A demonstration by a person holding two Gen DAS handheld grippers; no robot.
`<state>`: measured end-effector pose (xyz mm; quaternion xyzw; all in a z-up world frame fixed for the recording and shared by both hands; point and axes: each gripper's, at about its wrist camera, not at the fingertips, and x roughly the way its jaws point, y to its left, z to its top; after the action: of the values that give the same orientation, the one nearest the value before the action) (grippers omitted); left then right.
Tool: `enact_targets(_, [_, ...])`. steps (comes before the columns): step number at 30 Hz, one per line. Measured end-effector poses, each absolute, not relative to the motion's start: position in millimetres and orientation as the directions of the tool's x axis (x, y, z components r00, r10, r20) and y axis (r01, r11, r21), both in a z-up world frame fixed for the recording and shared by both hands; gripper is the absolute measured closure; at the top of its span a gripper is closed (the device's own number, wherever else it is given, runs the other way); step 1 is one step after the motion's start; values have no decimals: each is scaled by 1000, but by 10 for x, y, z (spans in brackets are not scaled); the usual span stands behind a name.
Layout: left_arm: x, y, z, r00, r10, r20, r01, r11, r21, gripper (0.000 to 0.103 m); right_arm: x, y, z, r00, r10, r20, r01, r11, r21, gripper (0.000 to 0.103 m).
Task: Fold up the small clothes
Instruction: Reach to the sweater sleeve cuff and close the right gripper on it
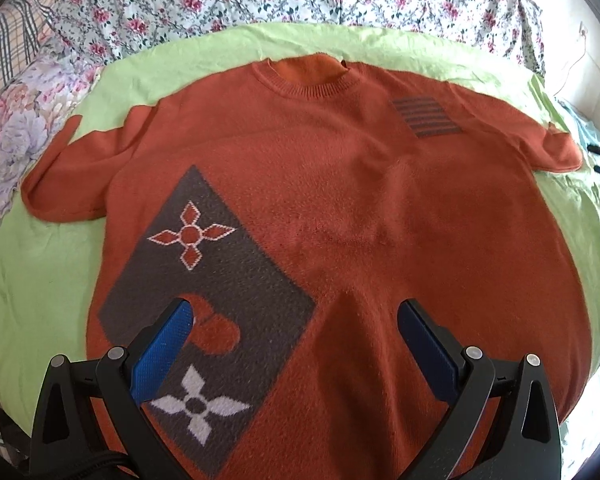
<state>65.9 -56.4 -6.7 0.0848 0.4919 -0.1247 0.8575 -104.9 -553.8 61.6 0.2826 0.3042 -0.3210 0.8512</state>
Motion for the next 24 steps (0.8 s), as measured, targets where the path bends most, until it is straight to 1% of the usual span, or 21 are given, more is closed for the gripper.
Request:
enact_targets(1, [687, -583, -85, 479, -129, -868, 297, 955, 22, 1, -1048, -5706, 646, 647, -374, -664, 706, 622, 338, 49])
enact_targets(3, [740, -627, -119, 474, -126, -871, 297, 955, 24, 1, -990, -6050, 690, 626, -401, -669, 730, 603, 322, 49])
enact_targets(5, [786, -678, -143, 467, -127, -875, 299, 954, 21, 1, -858, -6345, 672, 615, -404, -677, 740, 593, 318, 50])
enact_targets(7, [819, -726, -155, 469, -130, -874, 301, 953, 20, 1, -707, -6536, 582, 582, -399, -709, 760, 577, 300, 51])
enact_targets(9, [845, -779, -163, 470, -136, -872, 306, 952, 16, 1, -604, -6674, 516, 559, -402, -725, 770, 577, 274, 54])
enact_targets(10, [854, -796, -169, 469, -140, -872, 309, 951, 14, 1, -555, -6687, 499, 556, -404, -727, 767, 587, 260, 61])
enact_targets(11, [860, -811, -176, 470, -143, -871, 312, 950, 12, 1, -530, -6682, 512, 555, -402, -729, 762, 597, 250, 80])
enact_targets(12, [872, -824, -180, 472, -146, -869, 313, 950, 10, 1, -476, -6679, 507, 556, -393, -733, 757, 602, 252, 90])
enact_targets(13, [883, -828, -187, 470, -151, -870, 314, 949, 5, 1, -456, -6638, 541, 569, -381, -728, 747, 609, 265, 93])
enact_targets(16, [888, -806, -205, 459, -169, -872, 313, 950, -19, 1, -434, -6317, 696, 608, -377, -698, 706, 660, 258, 94])
enact_targets(19, [861, -762, -203, 464, -184, -866, 309, 950, -36, 1, -369, -5891, 823, 661, -335, -671, 645, 711, 281, 94])
enact_targets(21, [831, -709, -202, 468, -191, -863, 301, 953, -48, 1, -303, -5531, 906, 722, -274, -635, 576, 747, 333, 94])
enact_targets(24, [791, -584, -191, 473, -199, -858, 282, 957, -67, 1, -136, -4886, 953, 804, -138, -578, 441, 791, 423, 94])
